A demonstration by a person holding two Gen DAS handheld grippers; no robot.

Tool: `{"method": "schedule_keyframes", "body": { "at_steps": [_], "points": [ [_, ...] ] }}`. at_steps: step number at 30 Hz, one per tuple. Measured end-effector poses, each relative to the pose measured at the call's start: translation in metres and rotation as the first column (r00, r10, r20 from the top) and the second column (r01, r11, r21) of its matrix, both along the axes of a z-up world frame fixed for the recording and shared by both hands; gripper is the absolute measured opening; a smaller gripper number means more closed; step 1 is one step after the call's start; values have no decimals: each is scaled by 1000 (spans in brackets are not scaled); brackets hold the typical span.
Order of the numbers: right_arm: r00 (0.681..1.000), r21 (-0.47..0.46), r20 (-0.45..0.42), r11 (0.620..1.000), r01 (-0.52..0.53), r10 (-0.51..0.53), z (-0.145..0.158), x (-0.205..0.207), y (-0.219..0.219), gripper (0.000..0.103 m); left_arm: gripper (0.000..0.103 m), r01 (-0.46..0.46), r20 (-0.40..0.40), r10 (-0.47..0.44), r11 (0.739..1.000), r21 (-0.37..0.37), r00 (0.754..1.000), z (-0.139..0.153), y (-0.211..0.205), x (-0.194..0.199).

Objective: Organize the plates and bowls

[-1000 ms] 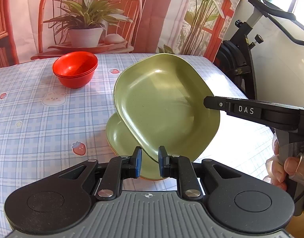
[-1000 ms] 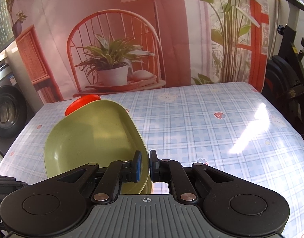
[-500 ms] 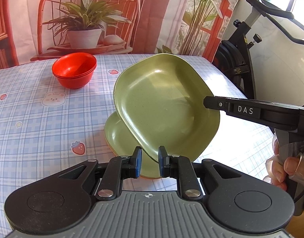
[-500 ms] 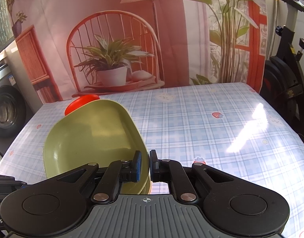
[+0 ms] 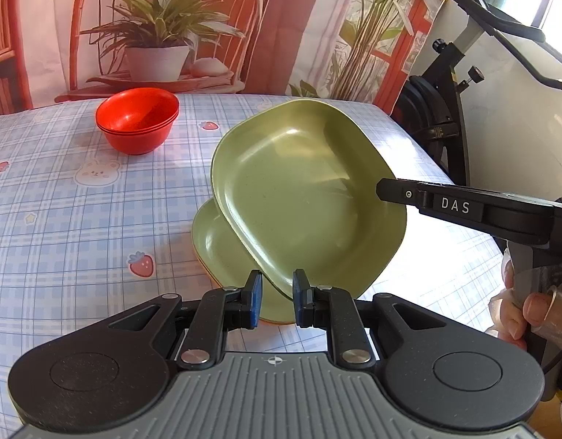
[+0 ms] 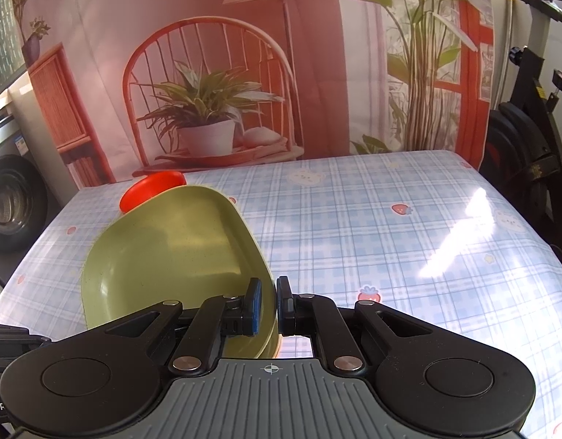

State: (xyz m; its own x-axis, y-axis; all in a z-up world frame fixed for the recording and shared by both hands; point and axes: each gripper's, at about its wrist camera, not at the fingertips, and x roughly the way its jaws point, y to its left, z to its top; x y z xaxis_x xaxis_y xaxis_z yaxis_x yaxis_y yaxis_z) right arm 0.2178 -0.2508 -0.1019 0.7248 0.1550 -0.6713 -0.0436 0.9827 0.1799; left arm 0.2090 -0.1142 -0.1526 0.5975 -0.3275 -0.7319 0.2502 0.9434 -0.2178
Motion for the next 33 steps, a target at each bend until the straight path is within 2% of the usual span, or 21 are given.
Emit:
{"method": "schedule_keyframes", "body": {
  "at_steps": [19, 26, 33],
  "points": [
    [997, 11, -81, 1000, -16, 16, -37, 18, 9, 8, 18, -44, -96, 43, 999, -8, 994, -26, 7, 14],
    [996, 8, -93, 1000, -9, 10, -44, 22, 13, 8, 18, -48, -94, 49, 999, 13, 994, -30, 8, 17],
    [995, 0, -101, 1000, -7, 7, -47, 23, 12, 8, 19, -50, -102, 50, 999, 2, 994, -31, 9, 19]
  ]
}}
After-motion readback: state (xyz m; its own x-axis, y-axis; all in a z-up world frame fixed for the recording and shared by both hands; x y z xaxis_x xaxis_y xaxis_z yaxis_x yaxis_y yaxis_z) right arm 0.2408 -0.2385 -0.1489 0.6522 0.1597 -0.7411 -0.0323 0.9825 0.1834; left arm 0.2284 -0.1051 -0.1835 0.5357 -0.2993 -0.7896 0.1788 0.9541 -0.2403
